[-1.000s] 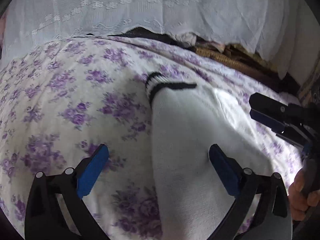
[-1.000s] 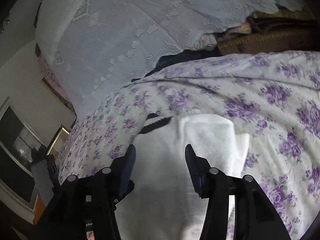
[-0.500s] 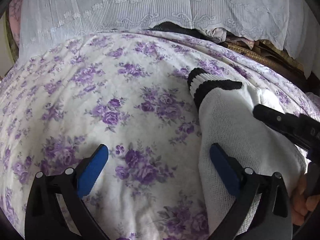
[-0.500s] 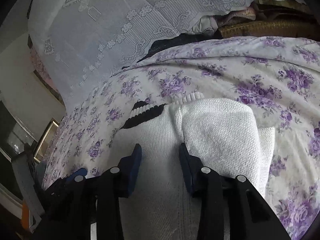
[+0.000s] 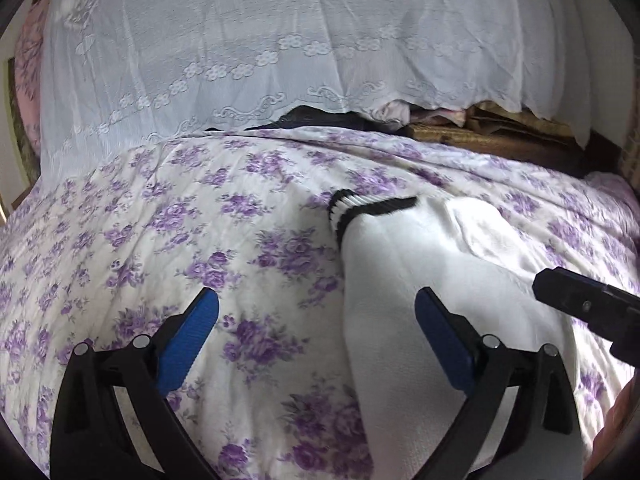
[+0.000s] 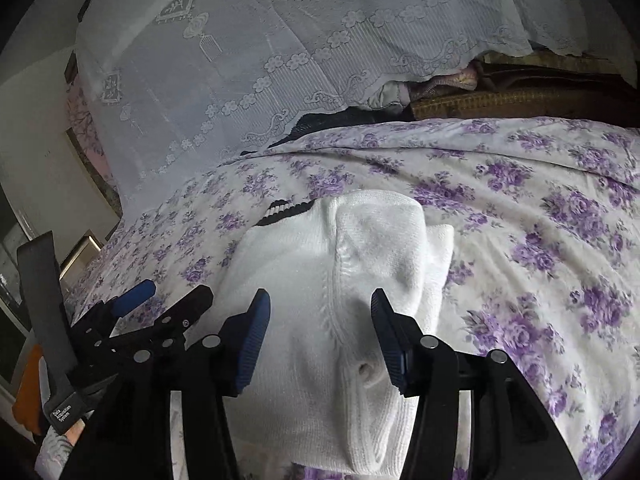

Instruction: Fold small clothes

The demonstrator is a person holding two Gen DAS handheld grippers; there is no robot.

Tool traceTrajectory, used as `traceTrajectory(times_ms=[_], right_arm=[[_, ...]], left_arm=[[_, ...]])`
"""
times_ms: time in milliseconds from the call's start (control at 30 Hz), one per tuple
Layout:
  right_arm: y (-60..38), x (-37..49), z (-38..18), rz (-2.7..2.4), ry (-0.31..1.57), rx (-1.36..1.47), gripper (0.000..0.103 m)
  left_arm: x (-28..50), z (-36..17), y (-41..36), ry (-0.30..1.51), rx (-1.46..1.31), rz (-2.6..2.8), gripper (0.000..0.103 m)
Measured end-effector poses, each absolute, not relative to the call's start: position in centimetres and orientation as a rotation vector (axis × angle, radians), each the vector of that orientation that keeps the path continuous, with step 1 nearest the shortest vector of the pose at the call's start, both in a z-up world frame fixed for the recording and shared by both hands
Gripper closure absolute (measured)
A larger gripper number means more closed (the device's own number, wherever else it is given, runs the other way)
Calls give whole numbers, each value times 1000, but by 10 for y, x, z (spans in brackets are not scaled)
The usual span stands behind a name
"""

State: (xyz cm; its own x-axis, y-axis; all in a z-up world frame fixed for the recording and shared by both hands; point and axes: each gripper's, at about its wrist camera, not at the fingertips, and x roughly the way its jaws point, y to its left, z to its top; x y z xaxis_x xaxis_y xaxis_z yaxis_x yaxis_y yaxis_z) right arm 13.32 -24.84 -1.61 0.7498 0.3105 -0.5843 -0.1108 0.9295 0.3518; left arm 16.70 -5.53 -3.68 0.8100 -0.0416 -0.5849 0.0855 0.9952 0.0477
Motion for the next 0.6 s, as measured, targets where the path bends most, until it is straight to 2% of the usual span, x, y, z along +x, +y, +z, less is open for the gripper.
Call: traceTrajectory(times_ms=[267, 367, 433, 600], right_arm=[[-256, 122, -13, 224, 662, 320, 50], [-253, 132, -30, 210, 725, 297, 44], [-257, 142, -50, 193, 790, 310, 35], [-275, 147, -62, 251, 817, 458, 34]], left_arm=[[165, -37, -58, 622, 71, -78, 7], [165, -40, -62, 631, 91, -95, 7], [167, -45, -67, 644, 120, -95, 7], [172, -53, -66, 678, 117, -111, 6]])
